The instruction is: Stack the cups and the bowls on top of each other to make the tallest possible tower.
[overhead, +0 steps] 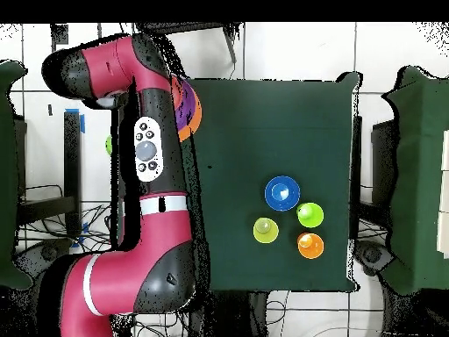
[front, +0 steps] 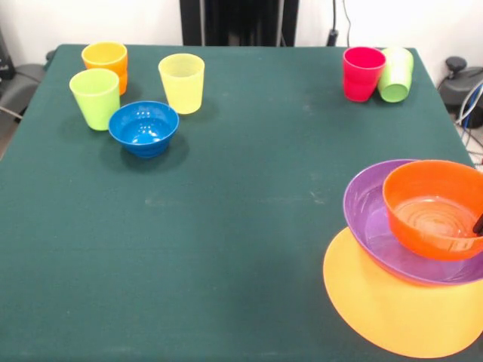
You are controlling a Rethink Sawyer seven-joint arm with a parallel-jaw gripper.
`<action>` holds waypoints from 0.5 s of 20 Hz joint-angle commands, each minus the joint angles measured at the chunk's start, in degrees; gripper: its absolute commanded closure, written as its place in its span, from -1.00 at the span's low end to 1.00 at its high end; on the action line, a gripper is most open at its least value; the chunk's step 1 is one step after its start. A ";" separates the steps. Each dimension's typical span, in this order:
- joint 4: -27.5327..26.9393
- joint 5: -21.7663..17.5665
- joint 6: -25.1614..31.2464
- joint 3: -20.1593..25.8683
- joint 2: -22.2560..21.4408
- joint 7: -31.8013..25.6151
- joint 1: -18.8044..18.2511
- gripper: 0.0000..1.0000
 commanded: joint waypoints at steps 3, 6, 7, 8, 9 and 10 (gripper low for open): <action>-1.74 -0.02 7.80 -1.25 2.18 0.26 1.49 1.00; -0.97 1.09 8.57 -1.93 2.02 0.40 1.78 1.00; -0.93 1.19 8.54 -2.43 2.04 0.74 1.95 1.00; -0.88 1.30 8.51 -2.92 2.06 1.08 2.11 1.00; -1.08 1.46 8.35 -3.28 2.22 1.18 2.11 1.00; -1.39 1.30 7.73 -3.82 2.42 1.16 2.10 1.00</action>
